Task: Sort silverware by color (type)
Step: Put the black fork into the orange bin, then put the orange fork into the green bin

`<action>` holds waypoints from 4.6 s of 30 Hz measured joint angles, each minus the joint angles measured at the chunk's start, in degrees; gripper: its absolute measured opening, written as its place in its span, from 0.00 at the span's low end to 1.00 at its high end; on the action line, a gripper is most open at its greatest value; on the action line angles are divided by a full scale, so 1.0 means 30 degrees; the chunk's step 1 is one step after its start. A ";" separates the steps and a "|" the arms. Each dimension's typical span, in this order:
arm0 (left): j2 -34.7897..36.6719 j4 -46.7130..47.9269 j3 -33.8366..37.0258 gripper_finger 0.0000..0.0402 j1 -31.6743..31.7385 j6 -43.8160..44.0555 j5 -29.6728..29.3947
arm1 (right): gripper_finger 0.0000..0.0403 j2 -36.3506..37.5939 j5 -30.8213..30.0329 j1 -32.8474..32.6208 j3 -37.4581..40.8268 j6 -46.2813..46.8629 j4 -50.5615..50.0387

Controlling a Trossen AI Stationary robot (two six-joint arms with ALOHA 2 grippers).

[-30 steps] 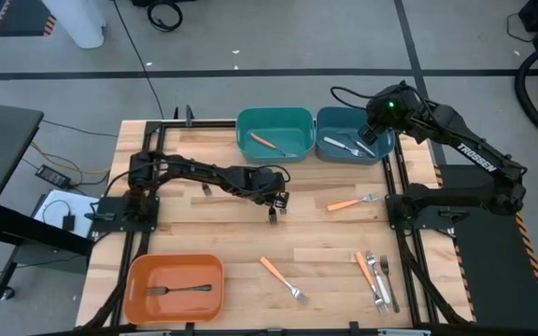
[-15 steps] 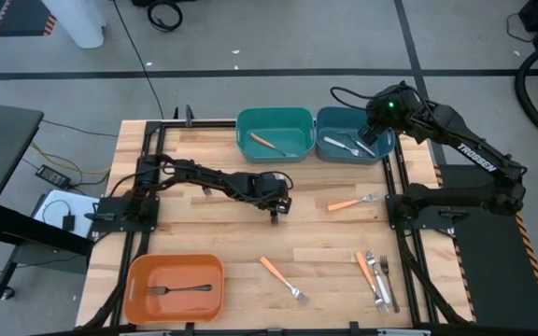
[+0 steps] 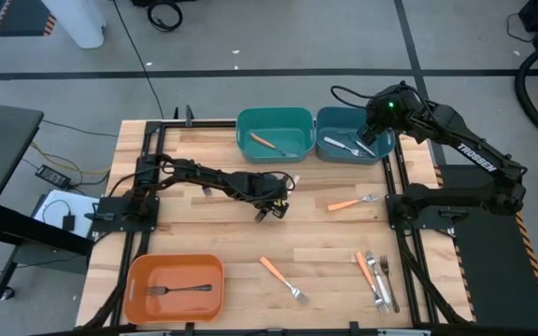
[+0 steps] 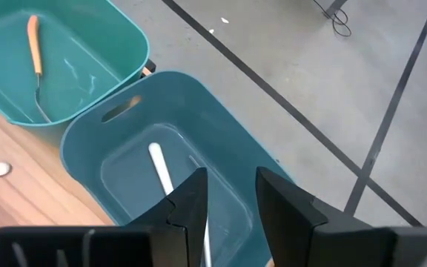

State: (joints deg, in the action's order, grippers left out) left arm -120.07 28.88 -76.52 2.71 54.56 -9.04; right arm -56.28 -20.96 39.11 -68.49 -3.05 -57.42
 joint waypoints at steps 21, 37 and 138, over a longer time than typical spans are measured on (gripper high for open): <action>0.8854 0.6001 0.0186 0.04 -0.0713 -0.2918 -0.1283 | 0.31 -0.0004 -0.0121 0.0007 0.0000 -0.0029 -0.0014; 1.6493 1.4667 0.0147 0.04 -0.9521 -0.1598 0.0844 | 0.31 0.0003 0.0307 -0.0062 0.0000 0.2598 -0.1502; 1.6791 1.1730 0.0412 0.27 0.4914 -1.5138 -0.3709 | 0.33 -1.0670 1.2527 -2.5848 0.5355 3.7597 0.2976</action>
State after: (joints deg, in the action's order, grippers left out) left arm -69.69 64.07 -75.29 17.45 9.15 -20.16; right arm -88.29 16.62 -38.43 -52.42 109.74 -48.49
